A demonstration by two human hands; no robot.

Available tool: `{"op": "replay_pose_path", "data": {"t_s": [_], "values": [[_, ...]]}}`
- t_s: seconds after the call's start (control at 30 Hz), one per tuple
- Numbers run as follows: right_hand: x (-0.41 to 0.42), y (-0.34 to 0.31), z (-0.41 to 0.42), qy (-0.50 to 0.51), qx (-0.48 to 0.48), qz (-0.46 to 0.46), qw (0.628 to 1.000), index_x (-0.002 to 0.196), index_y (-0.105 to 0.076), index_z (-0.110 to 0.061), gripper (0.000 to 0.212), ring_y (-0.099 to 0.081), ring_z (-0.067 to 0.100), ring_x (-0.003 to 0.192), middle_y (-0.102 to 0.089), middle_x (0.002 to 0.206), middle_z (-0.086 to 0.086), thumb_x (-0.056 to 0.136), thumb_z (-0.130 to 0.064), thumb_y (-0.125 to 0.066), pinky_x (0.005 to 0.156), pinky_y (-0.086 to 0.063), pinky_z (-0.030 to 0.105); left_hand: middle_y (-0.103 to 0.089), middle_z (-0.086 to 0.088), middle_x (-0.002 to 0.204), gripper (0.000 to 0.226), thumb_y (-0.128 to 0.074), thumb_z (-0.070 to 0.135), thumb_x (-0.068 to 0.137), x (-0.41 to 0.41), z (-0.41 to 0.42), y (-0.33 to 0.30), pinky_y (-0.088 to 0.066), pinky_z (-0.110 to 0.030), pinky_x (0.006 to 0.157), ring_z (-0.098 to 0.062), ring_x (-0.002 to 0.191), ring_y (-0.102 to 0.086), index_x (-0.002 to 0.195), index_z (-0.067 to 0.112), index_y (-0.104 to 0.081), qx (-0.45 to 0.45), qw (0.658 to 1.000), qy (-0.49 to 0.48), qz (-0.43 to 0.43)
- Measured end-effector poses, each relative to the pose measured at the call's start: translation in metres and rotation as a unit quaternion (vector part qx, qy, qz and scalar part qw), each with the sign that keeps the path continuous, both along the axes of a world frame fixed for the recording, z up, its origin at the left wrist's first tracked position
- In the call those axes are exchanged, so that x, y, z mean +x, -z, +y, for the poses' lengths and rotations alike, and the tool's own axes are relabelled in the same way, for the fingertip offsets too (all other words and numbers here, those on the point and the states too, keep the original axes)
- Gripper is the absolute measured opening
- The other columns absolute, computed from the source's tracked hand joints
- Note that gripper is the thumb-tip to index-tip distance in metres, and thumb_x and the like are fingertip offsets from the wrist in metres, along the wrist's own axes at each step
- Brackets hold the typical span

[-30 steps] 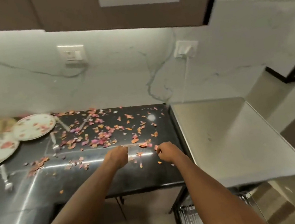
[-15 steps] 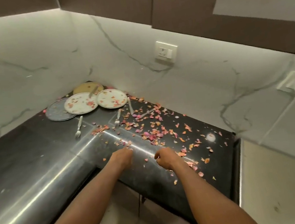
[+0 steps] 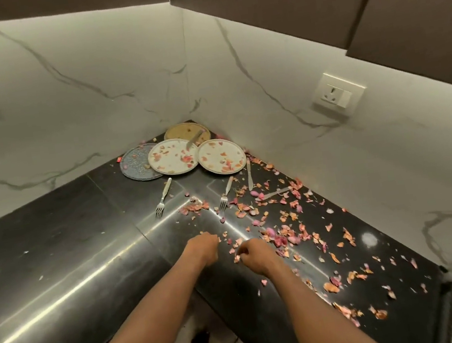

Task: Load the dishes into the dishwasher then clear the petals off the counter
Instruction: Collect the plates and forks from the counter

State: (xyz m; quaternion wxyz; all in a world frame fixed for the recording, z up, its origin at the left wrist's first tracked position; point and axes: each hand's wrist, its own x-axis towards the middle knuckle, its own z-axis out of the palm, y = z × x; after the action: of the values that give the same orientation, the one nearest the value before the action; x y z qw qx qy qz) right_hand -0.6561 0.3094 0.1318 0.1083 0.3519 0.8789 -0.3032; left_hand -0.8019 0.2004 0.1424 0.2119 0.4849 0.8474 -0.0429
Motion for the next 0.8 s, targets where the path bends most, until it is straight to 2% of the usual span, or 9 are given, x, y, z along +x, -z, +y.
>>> {"op": "replay_pose_path", "data": {"t_s": [0.07,0.2,0.3,0.4,0.47,0.53,0.67,0.73,0.8], "values": [[-0.018,0.005,0.003,0.023,-0.026,0.012,0.999,0.104,-0.077,-0.015,0.021,-0.069,0.02,0.094,-0.076,0.102,0.006,0.091,-0.013,-0.061,0.088,-0.058,0.041,-0.065,-0.016,0.124,0.031,-0.049,0.014,0.095,-0.017,0.014,0.005,-0.052,-0.044,0.097,-0.035,0.114,-0.064,0.121,0.008,-0.065,0.002,1.0,-0.009,-0.013],[-0.056,0.017,0.012,0.064,-0.073,0.026,0.995,0.103,-0.076,-0.013,0.022,-0.068,0.017,0.089,-0.076,0.101,0.005,0.092,-0.011,-0.058,0.081,-0.058,0.034,-0.066,-0.017,0.124,0.031,-0.05,0.013,0.094,-0.059,0.042,0.017,-0.053,-0.043,0.098,-0.034,0.115,-0.064,0.12,0.007,-0.066,-0.001,0.998,-0.023,-0.051],[-0.089,0.023,0.021,0.092,-0.08,0.038,0.992,0.11,-0.075,-0.018,0.025,-0.069,0.016,0.095,-0.075,0.108,0.002,0.092,-0.014,-0.059,0.086,-0.057,0.036,-0.065,-0.017,0.126,0.032,-0.048,0.011,0.094,-0.087,0.062,0.027,-0.051,-0.041,0.099,-0.034,0.118,-0.063,0.122,0.005,-0.065,0.0,0.997,-0.032,-0.077],[-0.127,0.018,0.037,0.092,-0.076,0.042,0.992,0.115,-0.073,-0.013,0.025,-0.068,0.022,0.103,-0.074,0.113,0.008,0.094,-0.012,-0.059,0.093,-0.056,0.038,-0.066,-0.016,0.125,0.031,-0.05,0.012,0.094,-0.112,0.084,0.031,-0.049,-0.04,0.097,-0.033,0.117,-0.063,0.121,0.006,-0.064,0.03,0.993,-0.053,-0.1],[-0.151,0.014,0.05,0.098,-0.071,0.048,0.991,0.114,-0.073,-0.013,0.024,-0.068,0.023,0.103,-0.074,0.112,0.009,0.094,-0.013,-0.06,0.095,-0.056,0.041,-0.069,-0.016,0.119,0.027,-0.052,0.014,0.093,-0.128,0.097,0.033,-0.051,-0.04,0.092,-0.034,0.112,-0.065,0.114,0.006,-0.068,0.049,0.989,-0.07,-0.119],[-0.17,0.011,0.062,0.103,-0.065,0.047,0.991,0.118,-0.073,-0.014,0.027,-0.068,0.021,0.106,-0.074,0.116,0.008,0.095,-0.015,-0.061,0.096,-0.055,0.038,-0.071,-0.017,0.11,0.02,-0.054,0.015,0.093,-0.145,0.111,0.039,-0.052,-0.04,0.085,-0.034,0.102,-0.068,0.102,0.006,-0.069,0.078,0.98,-0.109,-0.149],[-0.195,0.008,0.085,0.111,-0.065,0.054,0.99,0.13,-0.069,-0.012,0.034,-0.067,0.017,0.109,-0.071,0.127,0.006,0.097,-0.013,-0.06,0.094,-0.054,0.029,-0.071,-0.016,0.094,0.016,-0.051,0.008,0.093,-0.173,0.14,0.045,-0.048,-0.035,0.071,-0.03,0.087,-0.067,0.084,0.006,-0.064,0.15,0.939,-0.22,-0.216],[-0.201,0.006,0.093,0.115,-0.064,0.052,0.99,0.131,-0.068,-0.011,0.035,-0.066,0.013,0.101,-0.071,0.128,0.004,0.098,-0.012,-0.058,0.084,-0.051,0.02,-0.07,-0.015,0.087,0.021,-0.048,0.004,0.094,-0.183,0.156,0.048,-0.052,-0.037,0.07,-0.029,0.083,-0.067,0.084,0.001,-0.066,0.173,0.905,-0.289,-0.261],[-0.206,0.006,0.101,0.121,-0.063,0.051,0.989,0.13,-0.069,-0.01,0.034,-0.066,0.015,0.106,-0.071,0.128,0.006,0.098,-0.011,-0.056,0.089,-0.05,0.024,-0.07,-0.014,0.082,0.022,-0.048,0.004,0.093,-0.196,0.173,0.054,-0.058,-0.038,0.073,-0.03,0.078,-0.068,0.08,0.003,-0.066,0.189,0.864,-0.345,-0.314]]}}
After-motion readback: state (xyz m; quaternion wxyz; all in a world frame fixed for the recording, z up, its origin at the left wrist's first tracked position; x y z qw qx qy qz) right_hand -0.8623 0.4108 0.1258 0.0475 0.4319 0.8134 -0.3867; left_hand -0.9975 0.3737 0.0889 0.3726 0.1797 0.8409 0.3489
